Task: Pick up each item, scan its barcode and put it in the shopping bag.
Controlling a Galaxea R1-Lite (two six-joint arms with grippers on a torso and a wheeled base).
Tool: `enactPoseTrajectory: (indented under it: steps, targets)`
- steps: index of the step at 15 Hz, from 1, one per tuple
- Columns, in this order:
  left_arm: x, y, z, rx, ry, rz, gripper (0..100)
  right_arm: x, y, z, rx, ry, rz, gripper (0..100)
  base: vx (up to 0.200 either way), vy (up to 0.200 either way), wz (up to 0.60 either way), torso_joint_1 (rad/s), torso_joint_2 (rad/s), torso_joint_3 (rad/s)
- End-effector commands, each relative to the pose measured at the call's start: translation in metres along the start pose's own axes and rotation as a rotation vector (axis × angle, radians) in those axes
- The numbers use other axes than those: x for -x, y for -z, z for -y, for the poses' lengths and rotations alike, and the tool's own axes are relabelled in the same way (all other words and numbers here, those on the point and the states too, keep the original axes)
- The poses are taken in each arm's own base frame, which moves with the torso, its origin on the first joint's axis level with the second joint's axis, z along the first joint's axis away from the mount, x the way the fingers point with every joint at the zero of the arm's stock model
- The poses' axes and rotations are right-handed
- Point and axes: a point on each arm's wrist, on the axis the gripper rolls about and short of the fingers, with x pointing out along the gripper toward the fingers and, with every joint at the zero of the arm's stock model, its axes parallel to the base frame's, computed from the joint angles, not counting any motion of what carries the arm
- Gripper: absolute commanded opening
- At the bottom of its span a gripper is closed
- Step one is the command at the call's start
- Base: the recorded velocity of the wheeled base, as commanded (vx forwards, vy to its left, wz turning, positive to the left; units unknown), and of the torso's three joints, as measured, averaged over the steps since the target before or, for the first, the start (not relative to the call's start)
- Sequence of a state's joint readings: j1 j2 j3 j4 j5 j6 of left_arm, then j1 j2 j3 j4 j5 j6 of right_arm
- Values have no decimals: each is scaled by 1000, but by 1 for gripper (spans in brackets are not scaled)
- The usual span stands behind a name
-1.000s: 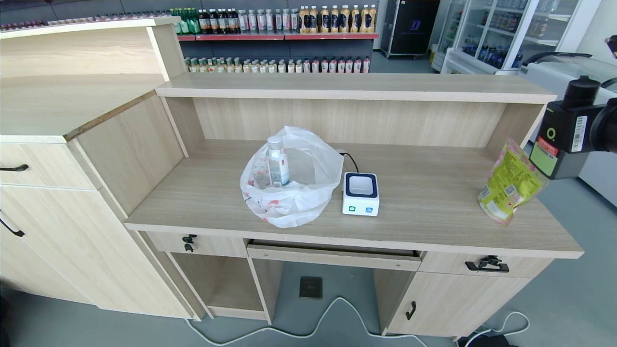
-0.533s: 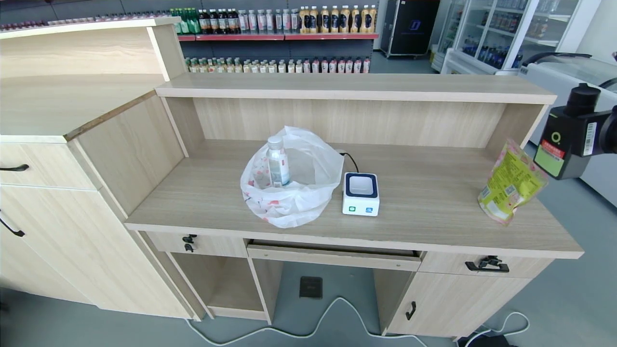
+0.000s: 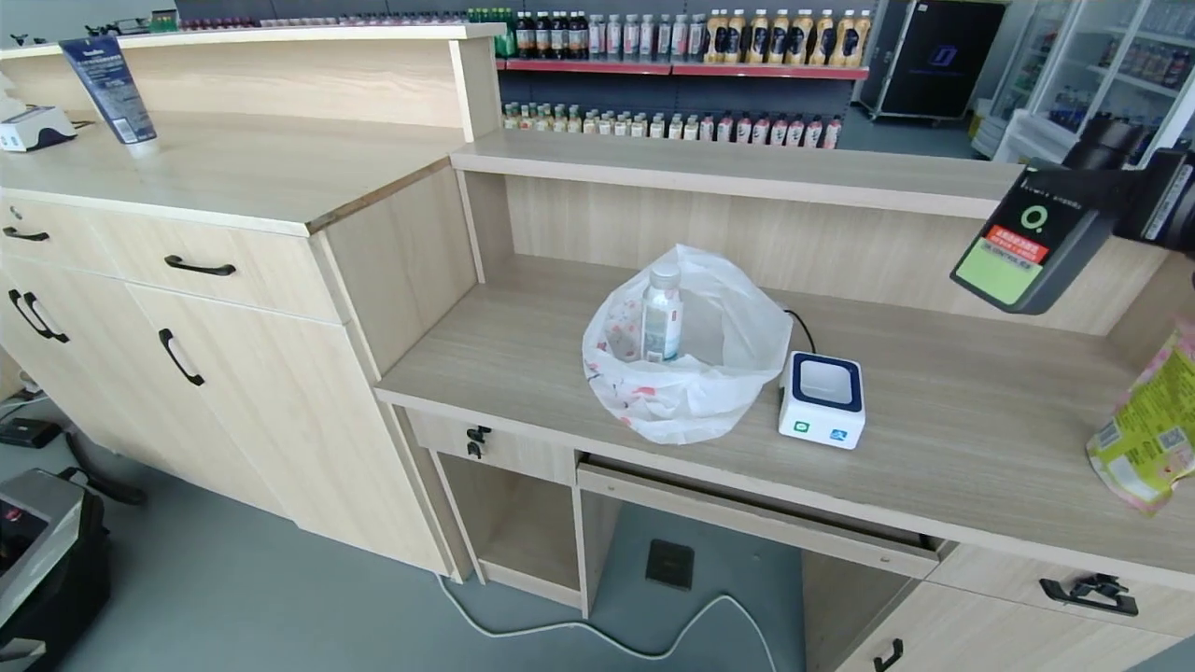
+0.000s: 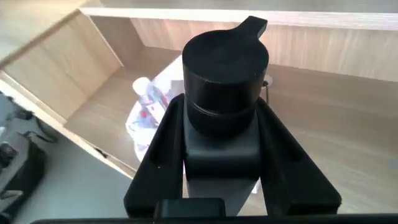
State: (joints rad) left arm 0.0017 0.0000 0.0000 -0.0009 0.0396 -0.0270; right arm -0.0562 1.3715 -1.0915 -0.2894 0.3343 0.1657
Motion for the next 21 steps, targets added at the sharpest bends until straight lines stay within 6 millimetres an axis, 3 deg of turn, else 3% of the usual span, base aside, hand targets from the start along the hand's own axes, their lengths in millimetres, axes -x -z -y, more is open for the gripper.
enactPoseTrajectory:
  steps: [1, 4, 7, 10, 15, 21]
  targets:
    - [0, 0, 0, 1, -2, 1, 100, -6, -2, 14, -175, -62, 38, 0, 0, 0, 0, 0, 0, 0]
    - [0, 0, 0, 1, -2, 1, 100, -34, 16, 40, -354, -30, 12, 0, 0, 0, 0, 0, 0, 0]
    - [0, 0, 0, 1, -2, 1, 100, -66, 44, 66, -387, 4, -36, 0, 0, 0, 0, 0, 0, 0]
    - [0, 0, 0, 1, -2, 1, 100, -88, 64, 78, -406, -39, -65, 0, 0, 0, 0, 0, 0, 0]
    - [0, 0, 0, 1, -2, 1, 100, -107, 96, 93, -446, -25, -147, 0, 0, 0, 0, 0, 0, 0]
    - [0, 0, 0, 1, -2, 1, 100, -112, 106, 96, -451, -21, -169, 0, 0, 0, 0, 0, 0, 0]
